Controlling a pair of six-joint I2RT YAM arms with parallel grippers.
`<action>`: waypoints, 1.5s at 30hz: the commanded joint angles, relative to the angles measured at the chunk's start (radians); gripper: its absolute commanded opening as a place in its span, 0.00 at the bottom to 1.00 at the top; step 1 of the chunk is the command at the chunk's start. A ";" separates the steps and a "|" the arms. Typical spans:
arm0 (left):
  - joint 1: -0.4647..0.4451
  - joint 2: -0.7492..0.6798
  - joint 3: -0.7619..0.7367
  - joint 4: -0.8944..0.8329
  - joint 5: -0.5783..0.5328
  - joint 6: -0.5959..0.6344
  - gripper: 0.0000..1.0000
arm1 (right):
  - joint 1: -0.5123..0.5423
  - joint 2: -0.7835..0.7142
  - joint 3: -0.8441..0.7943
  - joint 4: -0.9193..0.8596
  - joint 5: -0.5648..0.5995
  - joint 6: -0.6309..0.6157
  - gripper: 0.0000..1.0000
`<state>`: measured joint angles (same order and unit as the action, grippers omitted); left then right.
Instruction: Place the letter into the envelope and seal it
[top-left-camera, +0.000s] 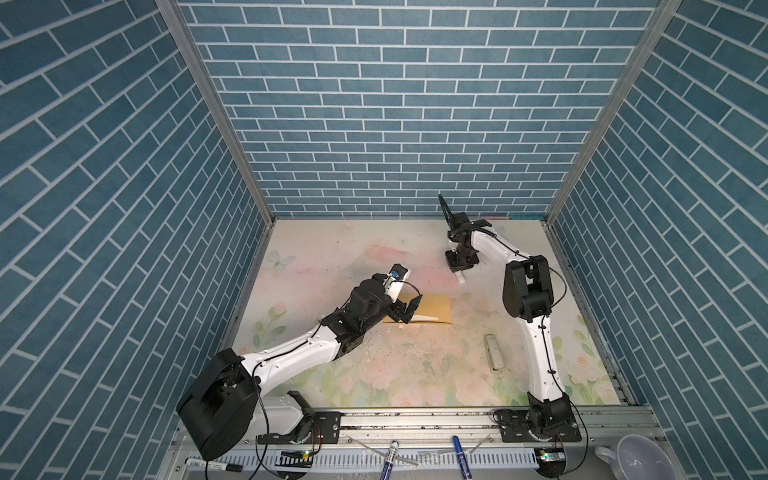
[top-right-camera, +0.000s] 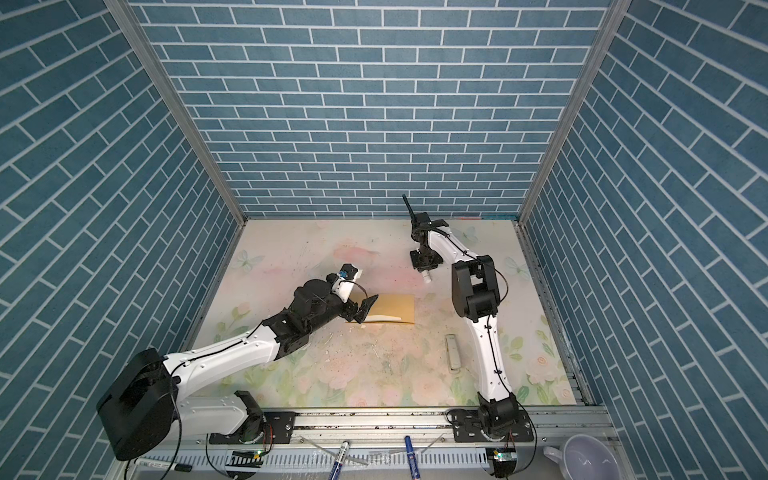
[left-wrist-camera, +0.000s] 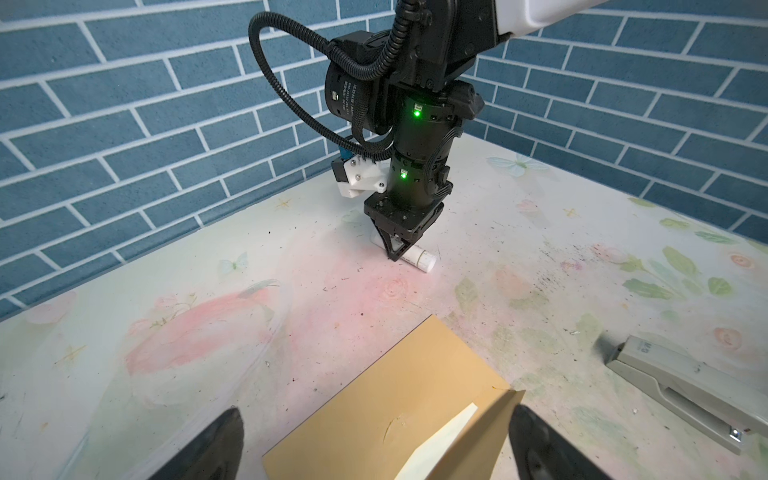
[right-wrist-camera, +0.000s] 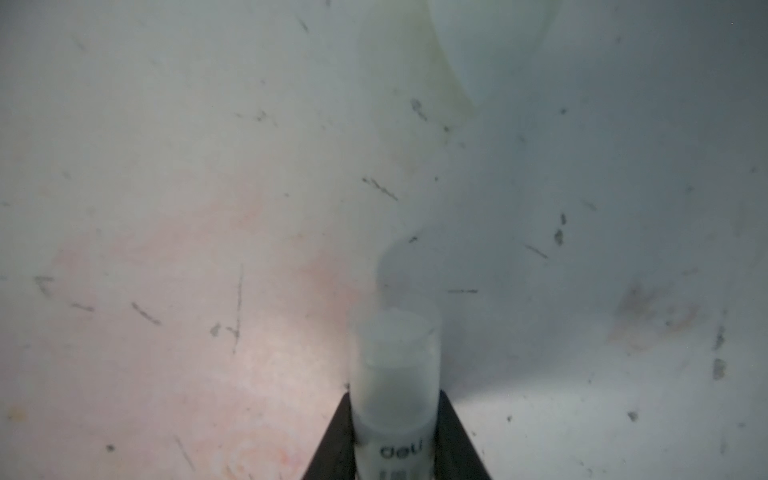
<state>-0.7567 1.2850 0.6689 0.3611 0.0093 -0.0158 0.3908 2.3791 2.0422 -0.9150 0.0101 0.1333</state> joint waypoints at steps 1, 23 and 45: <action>0.005 -0.009 0.000 0.038 0.015 -0.049 1.00 | 0.002 -0.193 -0.105 0.142 -0.076 0.023 0.03; 0.049 0.054 0.193 0.133 0.205 -0.346 1.00 | 0.049 -0.986 -0.965 1.253 -0.377 0.331 0.00; 0.049 0.124 0.246 0.157 0.212 -0.337 0.82 | 0.227 -1.040 -1.063 1.365 -0.327 0.370 0.00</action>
<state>-0.7113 1.4078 0.8936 0.4919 0.2314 -0.3557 0.6003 1.3560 1.0084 0.3977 -0.3290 0.4759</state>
